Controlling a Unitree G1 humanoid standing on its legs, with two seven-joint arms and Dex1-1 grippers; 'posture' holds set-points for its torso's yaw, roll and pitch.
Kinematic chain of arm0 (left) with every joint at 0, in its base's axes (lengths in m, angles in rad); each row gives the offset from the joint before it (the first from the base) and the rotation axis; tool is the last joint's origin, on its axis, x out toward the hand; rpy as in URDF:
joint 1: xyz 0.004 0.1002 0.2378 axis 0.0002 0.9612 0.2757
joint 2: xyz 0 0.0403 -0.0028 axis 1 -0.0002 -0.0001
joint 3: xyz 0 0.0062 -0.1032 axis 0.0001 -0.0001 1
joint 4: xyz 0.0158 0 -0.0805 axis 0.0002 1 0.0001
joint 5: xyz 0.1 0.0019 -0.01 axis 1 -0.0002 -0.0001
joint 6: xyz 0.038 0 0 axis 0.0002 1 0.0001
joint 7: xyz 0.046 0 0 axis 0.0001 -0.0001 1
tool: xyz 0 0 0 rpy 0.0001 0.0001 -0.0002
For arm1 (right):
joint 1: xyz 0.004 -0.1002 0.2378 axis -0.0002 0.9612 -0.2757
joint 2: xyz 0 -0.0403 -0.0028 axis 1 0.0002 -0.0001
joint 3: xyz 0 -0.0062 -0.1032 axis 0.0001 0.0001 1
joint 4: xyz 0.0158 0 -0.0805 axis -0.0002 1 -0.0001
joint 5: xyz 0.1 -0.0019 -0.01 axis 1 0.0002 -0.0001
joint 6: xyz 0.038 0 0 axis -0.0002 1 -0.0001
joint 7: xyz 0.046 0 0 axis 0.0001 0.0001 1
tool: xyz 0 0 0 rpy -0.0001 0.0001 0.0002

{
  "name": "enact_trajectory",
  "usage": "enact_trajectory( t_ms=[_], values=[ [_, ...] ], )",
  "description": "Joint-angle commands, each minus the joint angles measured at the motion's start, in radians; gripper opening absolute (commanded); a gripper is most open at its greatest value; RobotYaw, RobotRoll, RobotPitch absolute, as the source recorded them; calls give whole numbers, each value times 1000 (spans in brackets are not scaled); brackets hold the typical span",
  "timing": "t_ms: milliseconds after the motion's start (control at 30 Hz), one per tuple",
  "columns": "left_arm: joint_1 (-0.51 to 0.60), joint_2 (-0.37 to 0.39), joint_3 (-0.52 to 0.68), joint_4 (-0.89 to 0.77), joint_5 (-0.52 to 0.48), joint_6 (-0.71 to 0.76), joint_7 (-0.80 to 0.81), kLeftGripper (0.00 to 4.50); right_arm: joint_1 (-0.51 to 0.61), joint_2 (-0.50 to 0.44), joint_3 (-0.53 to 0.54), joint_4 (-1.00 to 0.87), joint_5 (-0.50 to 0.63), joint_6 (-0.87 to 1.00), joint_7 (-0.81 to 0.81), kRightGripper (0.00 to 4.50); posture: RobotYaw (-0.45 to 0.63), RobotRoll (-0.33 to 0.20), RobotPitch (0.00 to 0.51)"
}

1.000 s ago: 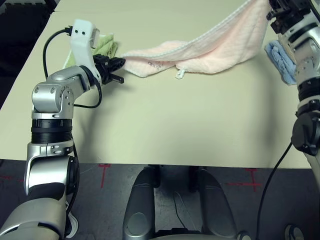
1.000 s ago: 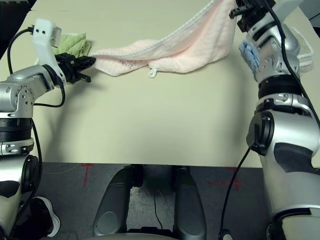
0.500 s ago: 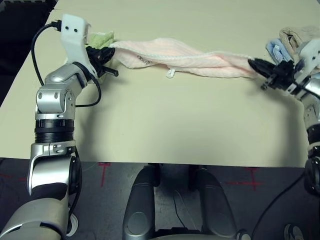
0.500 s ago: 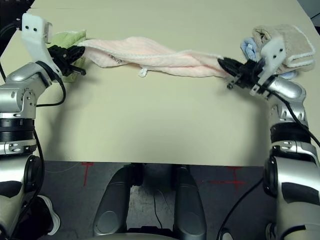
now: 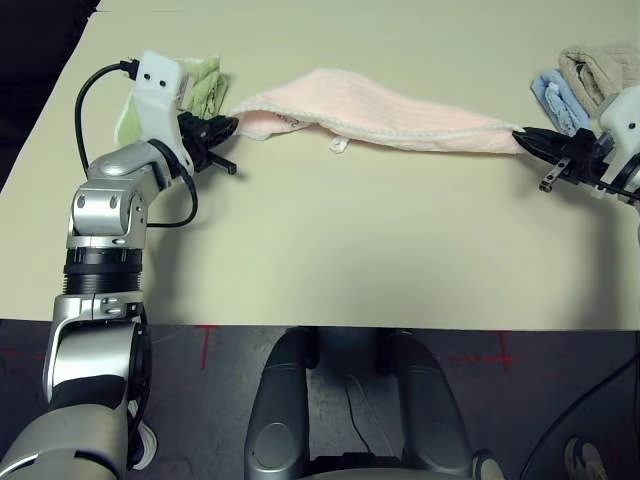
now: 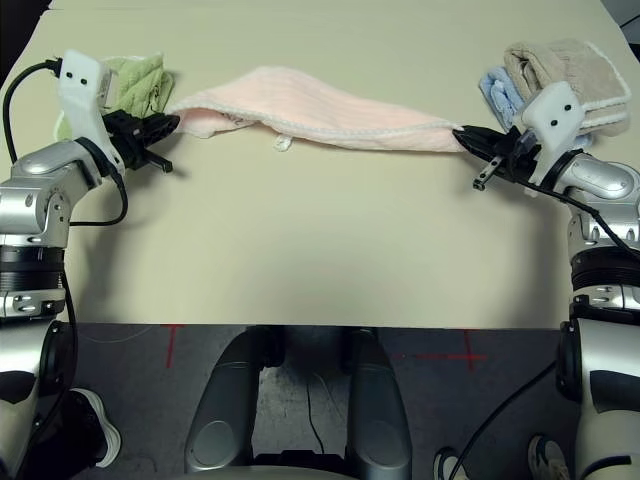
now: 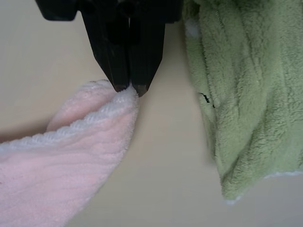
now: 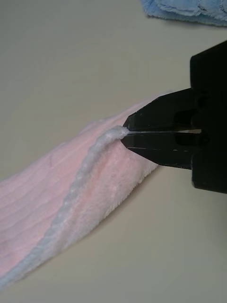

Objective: Fold the towel and set it aside.

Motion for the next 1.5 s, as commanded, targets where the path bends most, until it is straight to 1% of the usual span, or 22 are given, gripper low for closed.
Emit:
enact_trajectory(
  t_ms=[33,300,433,633,700,767,833,933,1000,1067,1167,1233,1300,1367,1500],
  values=[
    [42,-1,3,-33,-2,-8,-13,36,10,-6,-23,-29,39,53,21,0,-49,0,416],
    [70,53,13,-86,-52,58,-112,36,10,-59,-37,-23,78,145,105,0,-44,0,432],
    [100,57,39,-115,-76,91,-111,36,41,-67,-42,-57,114,219,161,0,-37,0,453],
    [139,47,50,-150,-92,106,-106,36,91,-70,-59,-106,157,308,190,0,-9,0,484],
    [126,46,47,-138,-90,98,-105,36,78,-72,-55,-78,145,298,186,0,-4,0,488],
    [97,47,45,-106,-79,70,-105,36,33,-70,-52,-20,120,263,151,0,-4,0,484],
    [47,50,44,-50,-59,30,-97,36,-43,-70,-41,73,67,186,64,0,-4,0,484],
    [-77,50,37,115,27,-136,-23,36,-190,-72,-17,240,-38,51,-148,0,-1,0,478],
    [-195,51,27,281,97,-297,50,36,-290,-62,-13,326,-77,-6,-274,0,6,0,483],
    [-314,59,0,457,155,-442,89,36,-375,-52,-1,390,-118,-44,-383,0,17,0,487],
    [-497,65,-34,718,218,-610,147,36,-487,-39,29,454,-183,-80,-519,0,31,0,494],
    [-602,71,-39,847,251,-697,222,36,-549,-33,35,478,-210,-91,-594,0,32,0,495],
    [-680,75,-40,915,269,-773,280,36,-590,-35,39,489,-230,-114,-646,0,32,0,497],
    [-739,76,-30,948,274,-847,317,36,-618,-41,33,492,-240,-142,-695,0,28,0,498],
    [-792,88,-10,968,270,-952,348,36,-632,-66,11,489,-244,-216,-766,0,25,0,501]
  ],
)
